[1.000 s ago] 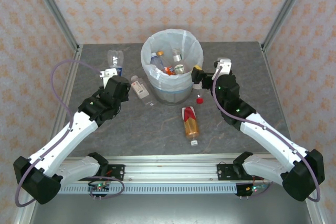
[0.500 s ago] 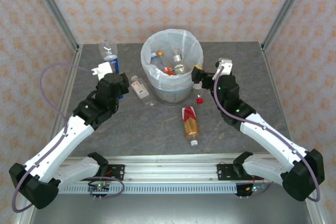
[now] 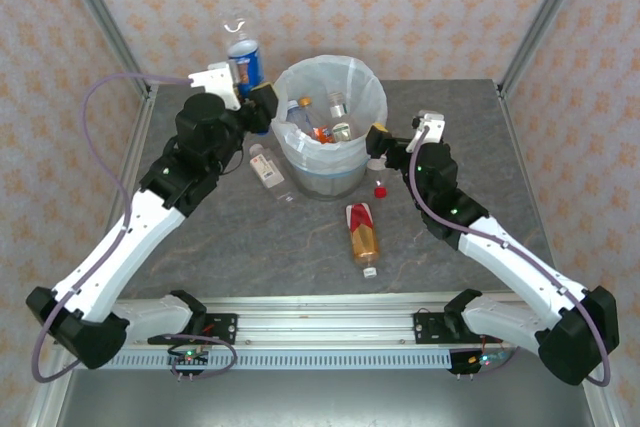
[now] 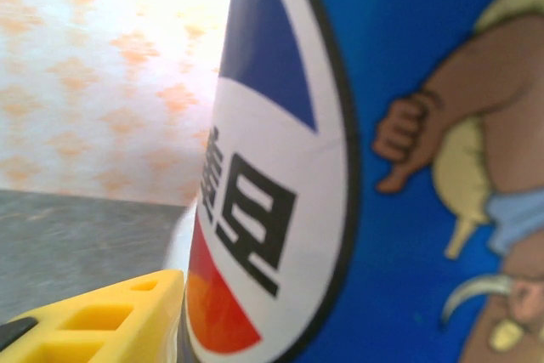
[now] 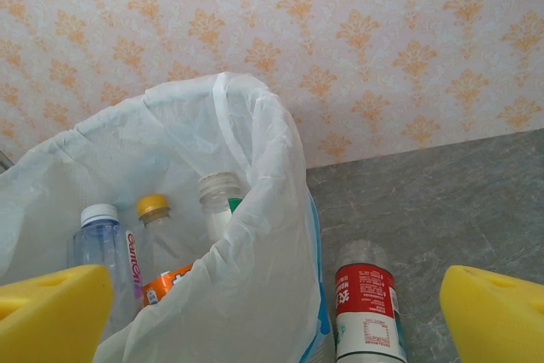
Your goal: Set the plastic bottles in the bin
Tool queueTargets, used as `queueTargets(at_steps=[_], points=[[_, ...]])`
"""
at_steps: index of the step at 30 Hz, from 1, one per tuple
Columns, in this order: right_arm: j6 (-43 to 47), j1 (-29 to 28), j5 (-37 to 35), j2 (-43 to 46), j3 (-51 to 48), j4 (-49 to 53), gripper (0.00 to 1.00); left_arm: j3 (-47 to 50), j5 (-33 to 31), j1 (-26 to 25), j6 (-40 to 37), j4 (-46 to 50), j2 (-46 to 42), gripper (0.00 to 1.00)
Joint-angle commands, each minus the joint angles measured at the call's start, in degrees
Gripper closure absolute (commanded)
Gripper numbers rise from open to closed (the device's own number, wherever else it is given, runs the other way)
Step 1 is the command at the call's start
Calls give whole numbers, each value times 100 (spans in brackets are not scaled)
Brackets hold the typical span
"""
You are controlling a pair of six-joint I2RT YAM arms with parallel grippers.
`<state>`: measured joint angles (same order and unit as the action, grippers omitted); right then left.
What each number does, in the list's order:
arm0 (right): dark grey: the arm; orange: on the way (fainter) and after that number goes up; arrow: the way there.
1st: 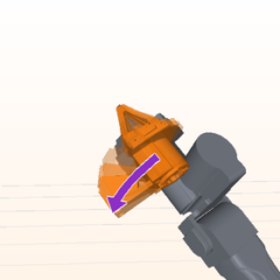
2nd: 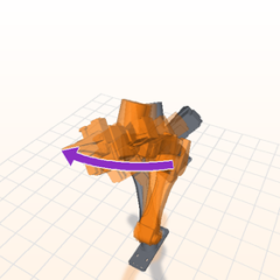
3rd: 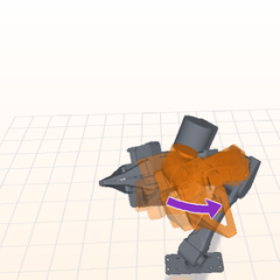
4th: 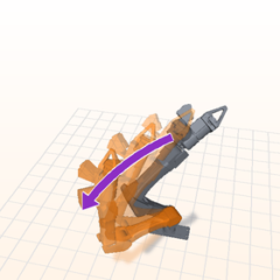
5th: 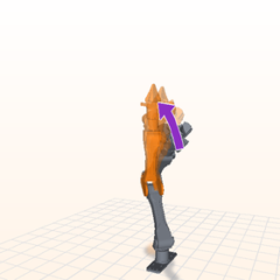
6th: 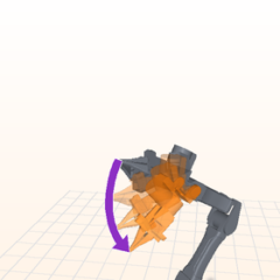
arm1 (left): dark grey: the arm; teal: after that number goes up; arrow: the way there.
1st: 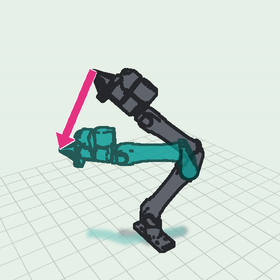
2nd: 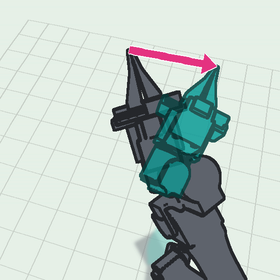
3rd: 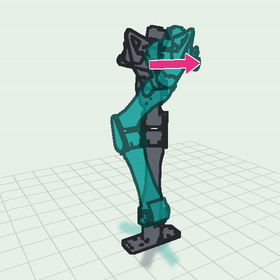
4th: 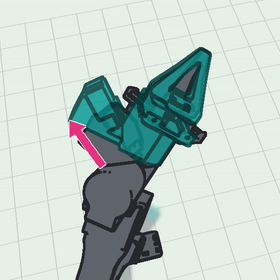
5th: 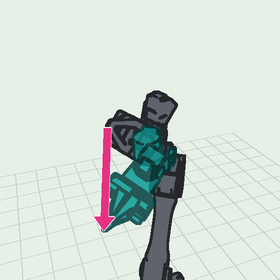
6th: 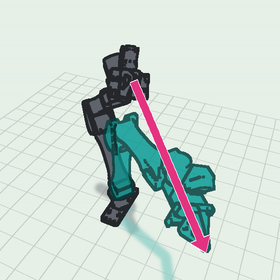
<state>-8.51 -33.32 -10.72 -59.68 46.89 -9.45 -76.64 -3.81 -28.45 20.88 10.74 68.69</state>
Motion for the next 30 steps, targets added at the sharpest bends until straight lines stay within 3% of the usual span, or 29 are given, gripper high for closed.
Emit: queueTargets(at_steps=[1,15,21,24,27,30], points=[[-105,16,9,214,-22,54,1,-433,1118,-9,-50,-355,414,100],[-148,24,-49,465,-75,336,1,-1970,1693,-537,65,217,2092,100],[-168,20,-61,547,-65,476,1,-2669,1614,-608,202,759,2838,100],[-180,18,-119,628,-107,542,1,-2572,1575,-689,564,683,3029,99],[-177,23,-174,668,-144,545,1,-2482,1497,-773,932,570,3208,88],[-209,24,-261,668,-154,573,1,-2328,1602,-794,1314,368,3285,60]])
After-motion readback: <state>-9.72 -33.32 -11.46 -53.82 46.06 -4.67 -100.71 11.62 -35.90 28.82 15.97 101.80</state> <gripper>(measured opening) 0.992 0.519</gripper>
